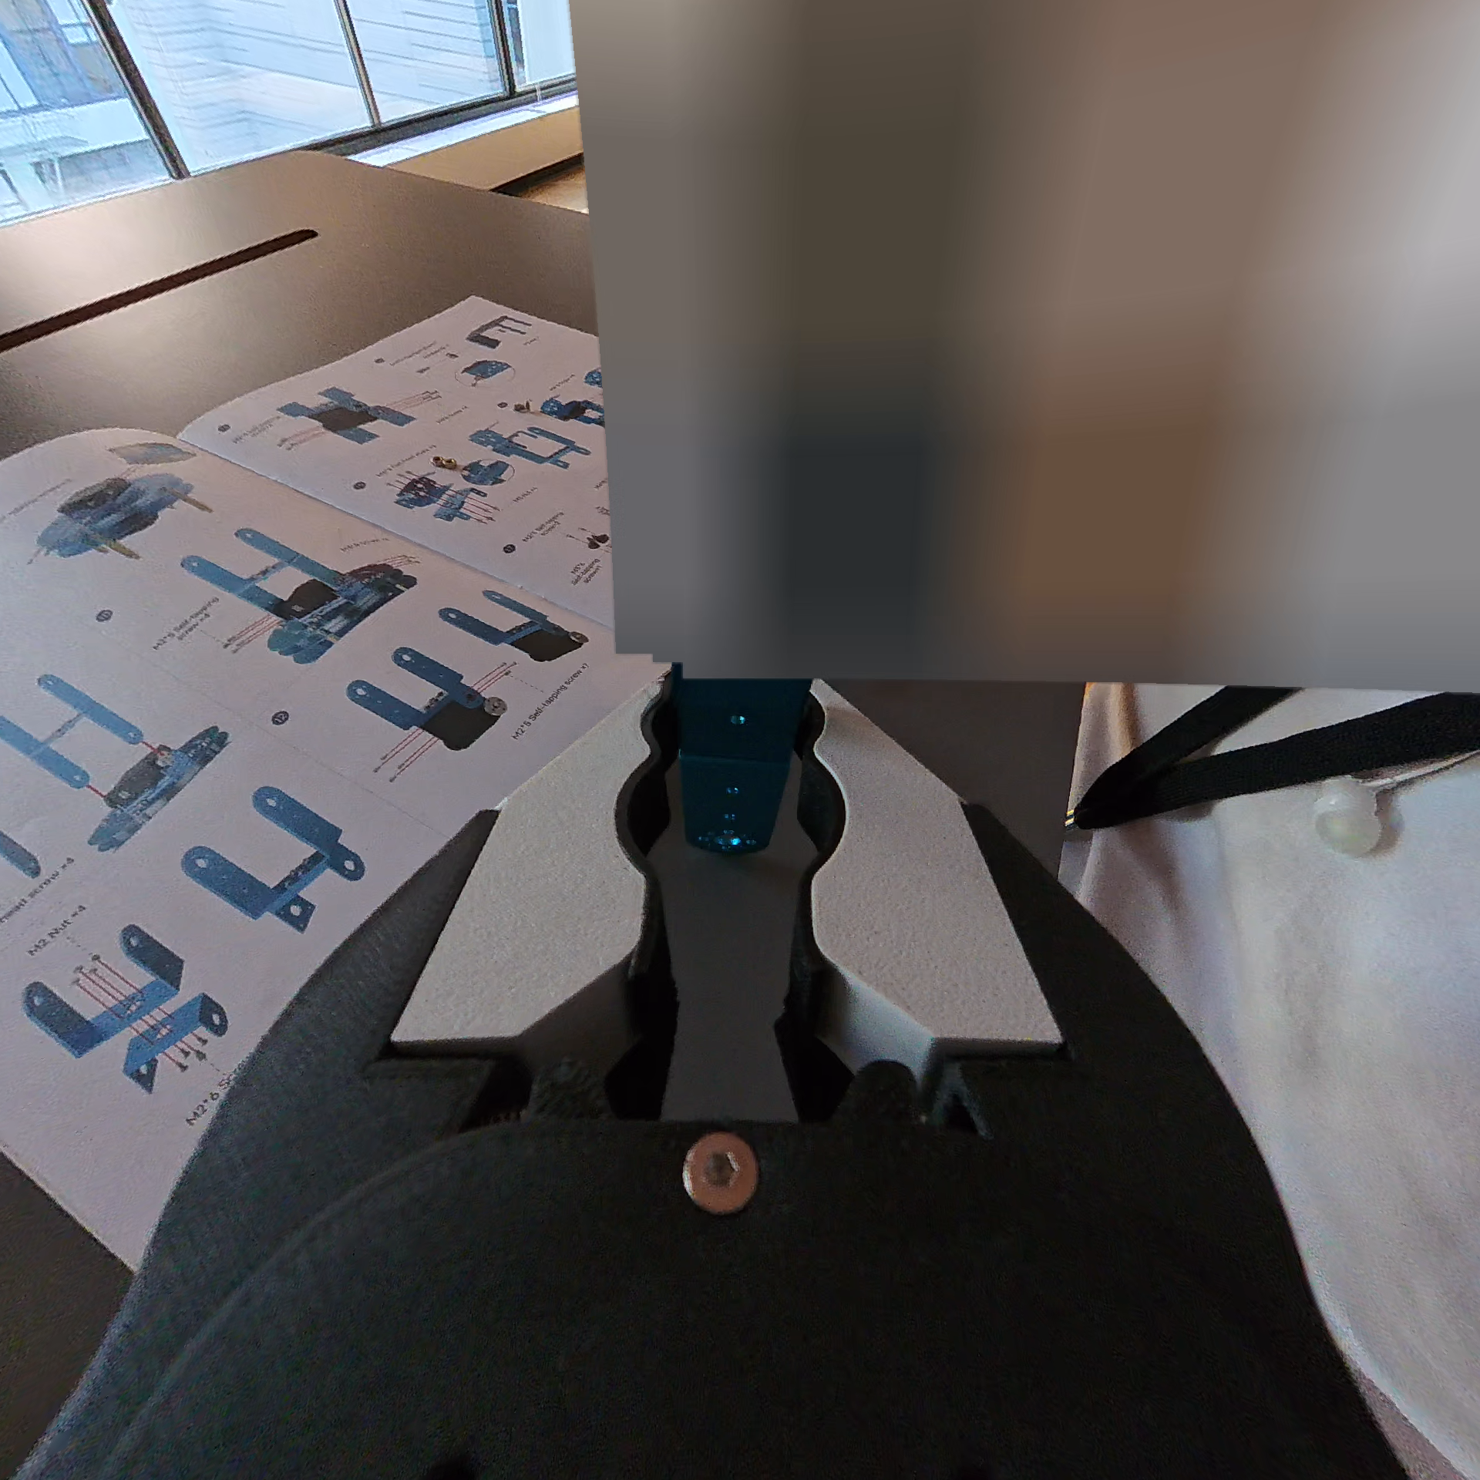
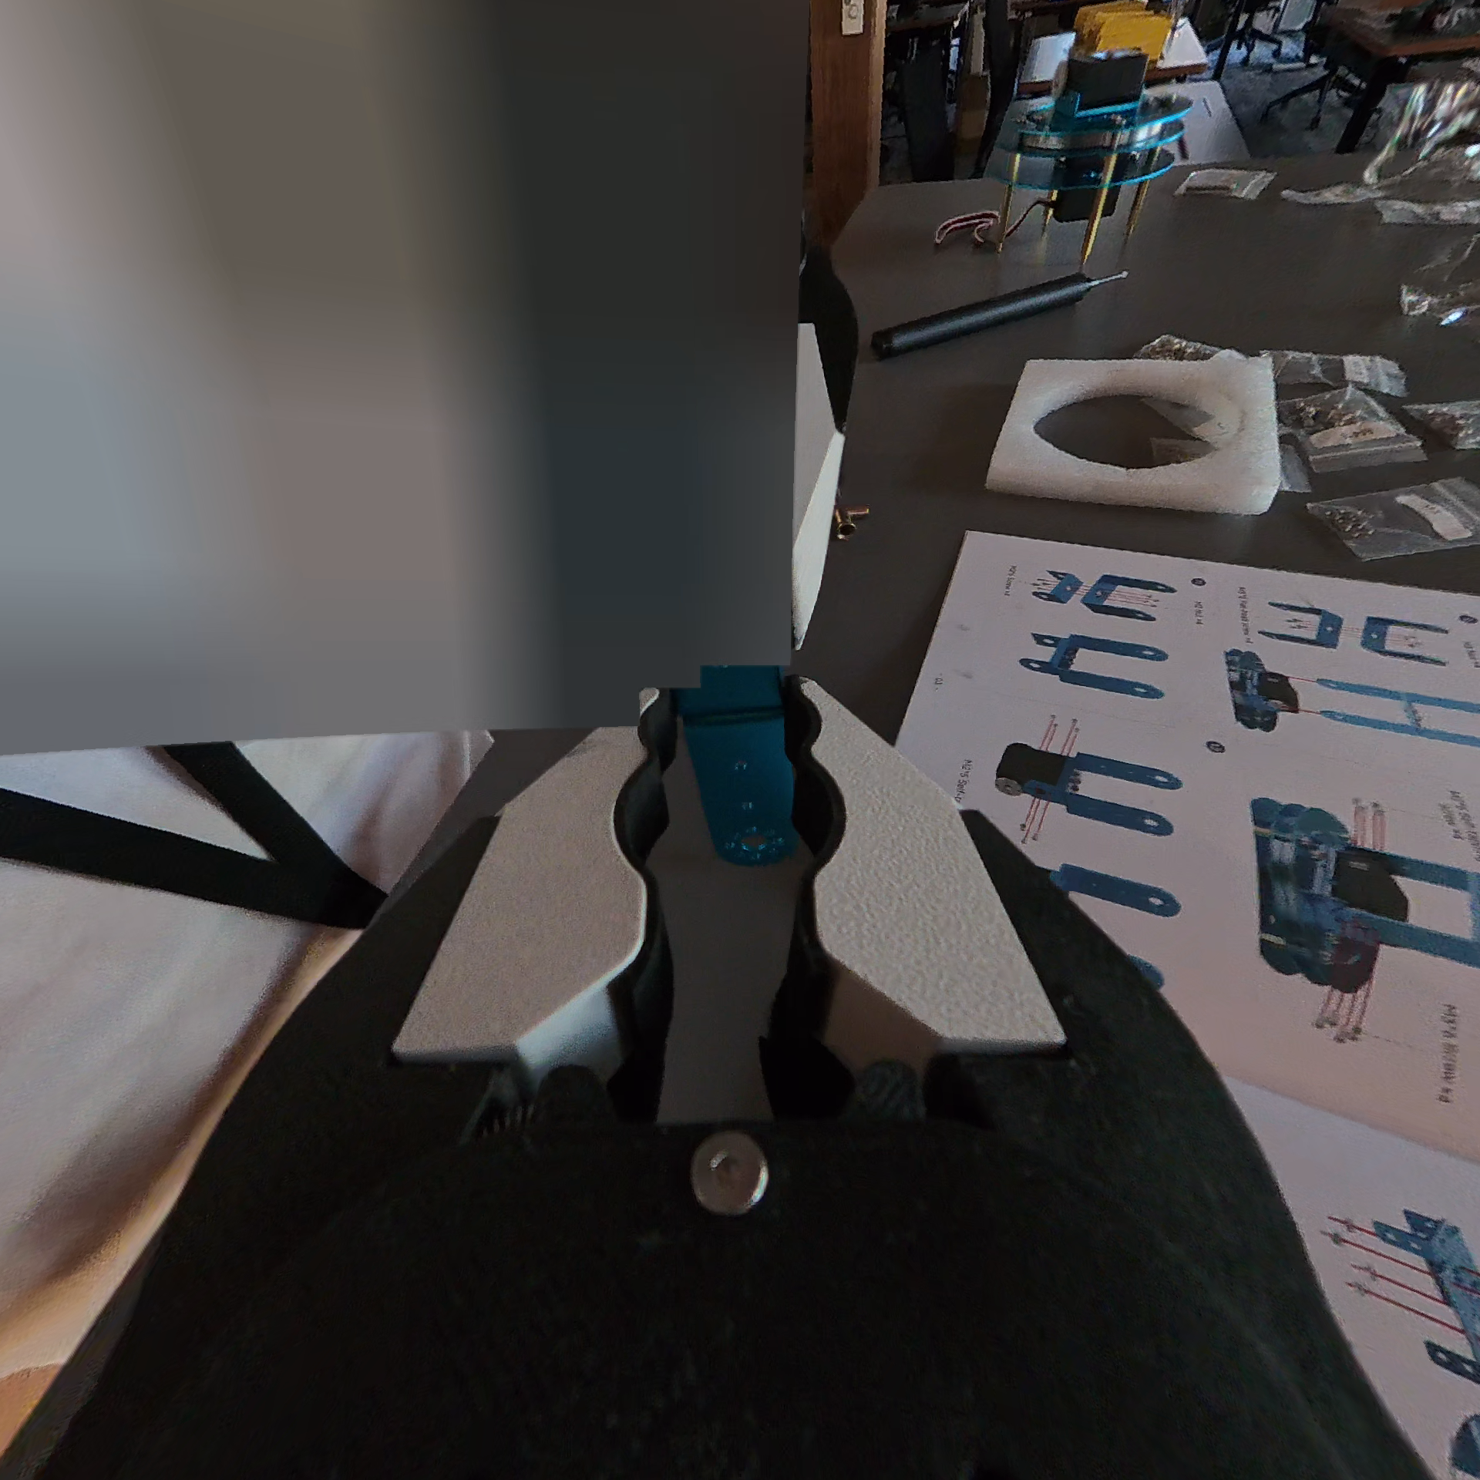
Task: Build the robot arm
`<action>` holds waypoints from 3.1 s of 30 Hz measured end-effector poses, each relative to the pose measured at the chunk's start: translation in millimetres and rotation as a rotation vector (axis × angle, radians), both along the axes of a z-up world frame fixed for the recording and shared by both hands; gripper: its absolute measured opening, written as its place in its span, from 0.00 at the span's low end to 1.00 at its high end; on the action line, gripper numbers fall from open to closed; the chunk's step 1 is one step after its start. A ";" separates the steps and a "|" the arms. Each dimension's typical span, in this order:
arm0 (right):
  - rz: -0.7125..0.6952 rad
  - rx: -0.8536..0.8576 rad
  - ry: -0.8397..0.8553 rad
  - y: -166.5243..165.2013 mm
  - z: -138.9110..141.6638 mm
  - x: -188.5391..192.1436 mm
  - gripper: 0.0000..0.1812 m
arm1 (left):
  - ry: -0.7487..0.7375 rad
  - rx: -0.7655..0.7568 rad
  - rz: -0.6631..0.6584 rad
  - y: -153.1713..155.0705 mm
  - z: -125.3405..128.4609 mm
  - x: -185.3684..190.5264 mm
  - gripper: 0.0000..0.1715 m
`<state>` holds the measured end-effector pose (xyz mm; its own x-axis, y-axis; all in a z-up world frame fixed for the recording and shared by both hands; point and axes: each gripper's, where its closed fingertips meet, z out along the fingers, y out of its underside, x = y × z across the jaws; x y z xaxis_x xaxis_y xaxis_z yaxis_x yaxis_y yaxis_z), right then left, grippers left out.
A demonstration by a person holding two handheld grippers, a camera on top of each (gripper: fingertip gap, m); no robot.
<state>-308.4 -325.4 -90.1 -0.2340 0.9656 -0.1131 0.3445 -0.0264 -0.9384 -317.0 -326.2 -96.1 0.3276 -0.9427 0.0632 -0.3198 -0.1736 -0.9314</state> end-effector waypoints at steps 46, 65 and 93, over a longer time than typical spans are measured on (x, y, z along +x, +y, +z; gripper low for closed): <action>0.048 0.316 0.035 -14.0 -5.3 1.3 0.14 | 0.032 0.233 -0.014 -12.4 -0.6 2.7 0.15; 0.048 0.331 0.034 -12.3 -6.9 -3.3 0.15 | 0.038 0.206 -0.005 -11.7 -1.4 -0.5 0.16; -0.702 0.179 -0.397 168.9 -5.7 217.7 0.09 | 0.059 0.181 0.080 -3.5 -3.7 -17.2 0.15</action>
